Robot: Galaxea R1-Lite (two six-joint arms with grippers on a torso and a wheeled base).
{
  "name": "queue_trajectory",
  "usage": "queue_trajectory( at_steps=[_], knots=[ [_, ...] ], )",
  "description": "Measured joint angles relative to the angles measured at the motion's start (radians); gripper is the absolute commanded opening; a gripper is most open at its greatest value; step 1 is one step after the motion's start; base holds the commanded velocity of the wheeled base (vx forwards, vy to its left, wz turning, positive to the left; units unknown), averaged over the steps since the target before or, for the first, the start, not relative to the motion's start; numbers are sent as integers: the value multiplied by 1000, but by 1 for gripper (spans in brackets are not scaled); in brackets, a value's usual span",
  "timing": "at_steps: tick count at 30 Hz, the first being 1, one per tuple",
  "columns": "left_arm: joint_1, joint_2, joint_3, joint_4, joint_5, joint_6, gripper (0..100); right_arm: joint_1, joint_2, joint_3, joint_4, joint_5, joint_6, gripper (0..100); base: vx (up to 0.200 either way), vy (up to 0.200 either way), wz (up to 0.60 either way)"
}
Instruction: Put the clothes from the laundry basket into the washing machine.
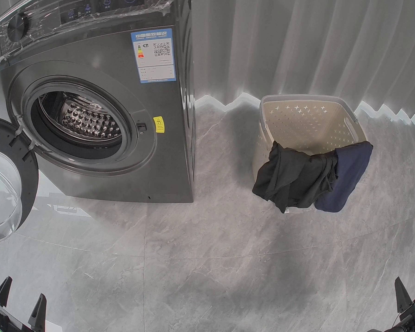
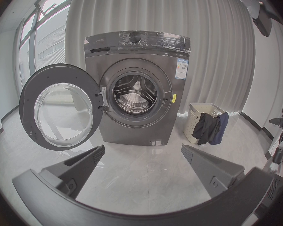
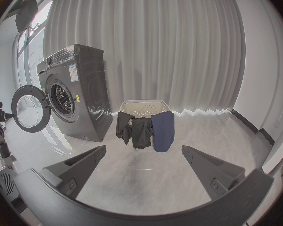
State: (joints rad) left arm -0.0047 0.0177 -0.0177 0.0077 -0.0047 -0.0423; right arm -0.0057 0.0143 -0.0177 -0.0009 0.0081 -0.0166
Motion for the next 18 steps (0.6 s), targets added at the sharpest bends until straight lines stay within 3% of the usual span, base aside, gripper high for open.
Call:
queue_trajectory(
  at_steps=[12, 15, 18],
  knots=[
    [0, 0, 0, 1, 0, -1, 100, 0, 0, 0, 0, 0, 0, 100, 200, 0, 0],
    [0, 0, 0, 2, 0, -1, 100, 0, 0, 0, 0, 0, 0, 100, 0, 0, 0],
    [0, 0, 0, 1, 0, 1, 100, 0, 0, 0, -1, 1, 0, 100, 0, -200, 0]
  ],
)
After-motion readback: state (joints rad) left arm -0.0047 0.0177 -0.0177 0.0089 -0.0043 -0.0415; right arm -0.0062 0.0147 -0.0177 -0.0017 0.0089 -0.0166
